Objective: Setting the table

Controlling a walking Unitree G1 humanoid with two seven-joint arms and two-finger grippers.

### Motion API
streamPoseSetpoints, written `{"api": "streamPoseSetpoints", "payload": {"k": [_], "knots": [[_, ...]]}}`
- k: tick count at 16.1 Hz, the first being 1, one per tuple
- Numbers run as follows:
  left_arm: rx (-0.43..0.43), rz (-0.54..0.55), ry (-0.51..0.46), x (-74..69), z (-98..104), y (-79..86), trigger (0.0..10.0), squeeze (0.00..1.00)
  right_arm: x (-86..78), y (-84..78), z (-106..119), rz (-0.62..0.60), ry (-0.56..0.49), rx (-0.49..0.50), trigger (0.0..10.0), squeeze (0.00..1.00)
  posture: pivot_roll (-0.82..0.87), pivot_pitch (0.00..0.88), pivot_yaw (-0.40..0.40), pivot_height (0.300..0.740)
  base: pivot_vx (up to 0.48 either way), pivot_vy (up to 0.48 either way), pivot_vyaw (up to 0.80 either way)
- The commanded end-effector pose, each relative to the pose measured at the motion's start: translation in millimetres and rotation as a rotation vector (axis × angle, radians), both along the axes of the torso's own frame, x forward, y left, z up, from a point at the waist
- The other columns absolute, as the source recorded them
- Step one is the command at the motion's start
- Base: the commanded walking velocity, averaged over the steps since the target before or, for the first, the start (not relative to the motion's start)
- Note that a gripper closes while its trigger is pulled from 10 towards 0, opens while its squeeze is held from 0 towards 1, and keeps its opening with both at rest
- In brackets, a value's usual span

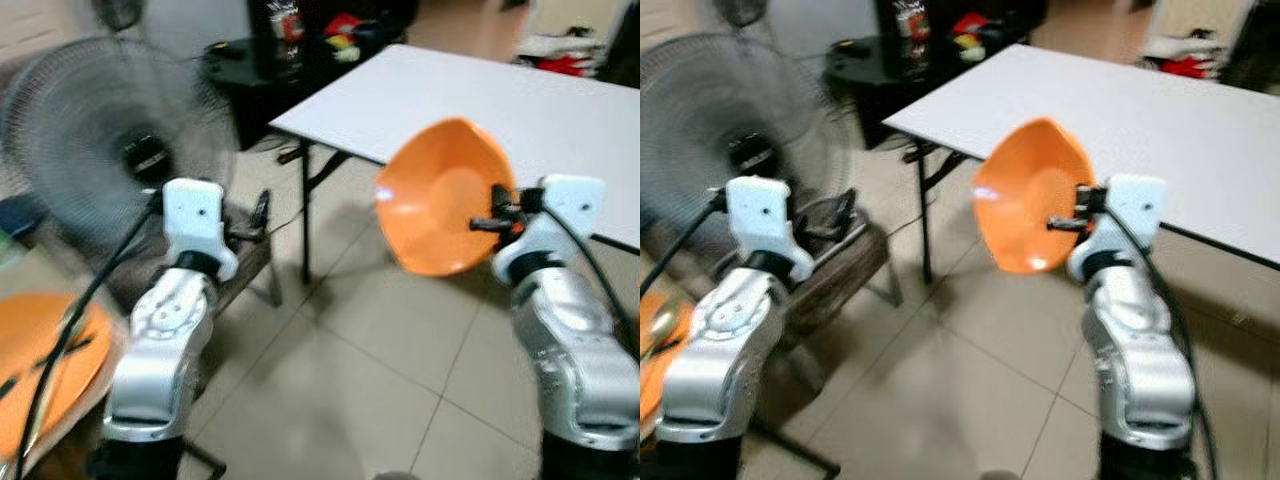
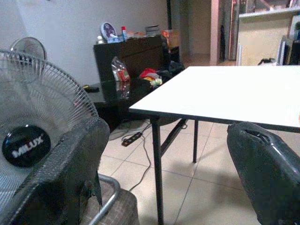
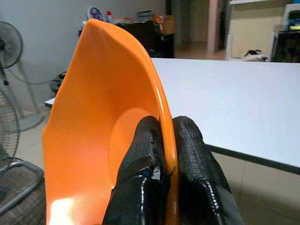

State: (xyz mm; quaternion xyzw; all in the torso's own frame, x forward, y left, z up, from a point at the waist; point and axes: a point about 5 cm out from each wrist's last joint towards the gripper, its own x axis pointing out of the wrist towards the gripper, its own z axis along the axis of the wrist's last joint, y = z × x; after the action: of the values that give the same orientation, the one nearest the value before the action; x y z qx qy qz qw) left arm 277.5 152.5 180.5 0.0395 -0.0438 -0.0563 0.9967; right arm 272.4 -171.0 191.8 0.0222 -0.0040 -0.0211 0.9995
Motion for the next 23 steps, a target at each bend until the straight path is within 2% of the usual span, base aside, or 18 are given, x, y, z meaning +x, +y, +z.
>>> {"api": "streamPoseSetpoints", "payload": {"k": [1, 9, 14, 16, 19, 23], "knots": [[-0.003, -0.015, -0.003, 1.4, 1.1, -2.0, 10.0, 0.00, -1.2, 1.7, 9.3, 0.011, -0.040, -0.006, 10.0, 0.00, -0.10, 0.000, 0.055, 0.740, 0.435, 0.000, -0.80], [0.015, -0.031, 0.005, -1.0, -0.3, -0.6, 10.0, 0.00, 1.4, 7.7, 7.5, 0.028, -0.035, 0.020, 10.0, 0.00, -0.08, 0.000, 0.055, 0.740, 0.433, 0.000, -0.10], [0.025, -0.024, 0.019, -7.1, -4.5, 0.4, 10.0, 0.00, 2.4, 10.8, 2.0, 0.063, -0.006, 0.043, 10.0, 0.00, -0.05, 0.000, 0.039, 0.740, 0.432, 0.000, -0.80], [0.029, -0.016, 0.016, -7.0, -3.6, 1.8, 10.0, 0.00, 6.7, 14.9, 1.6, 0.114, 0.004, 0.153, 10.0, 0.00, -0.04, 0.000, 0.032, 0.740, 0.435, 0.000, -0.34], [0.039, -0.012, 0.014, -6.6, -2.9, 3.2, 10.0, 0.00, 11.0, 18.2, 2.4, 0.167, 0.013, 0.138, 10.0, 0.00, -0.04, 0.000, 0.032, 0.740, 0.433, 0.000, 0.00], [0.048, -0.016, 0.015, -6.8, -3.1, 3.0, 10.0, 0.00, 13.0, 19.7, 3.4, 0.186, 0.013, 0.173, 10.0, 0.00, -0.04, 0.000, 0.035, 0.740, 0.433, 0.000, 0.00]]}}
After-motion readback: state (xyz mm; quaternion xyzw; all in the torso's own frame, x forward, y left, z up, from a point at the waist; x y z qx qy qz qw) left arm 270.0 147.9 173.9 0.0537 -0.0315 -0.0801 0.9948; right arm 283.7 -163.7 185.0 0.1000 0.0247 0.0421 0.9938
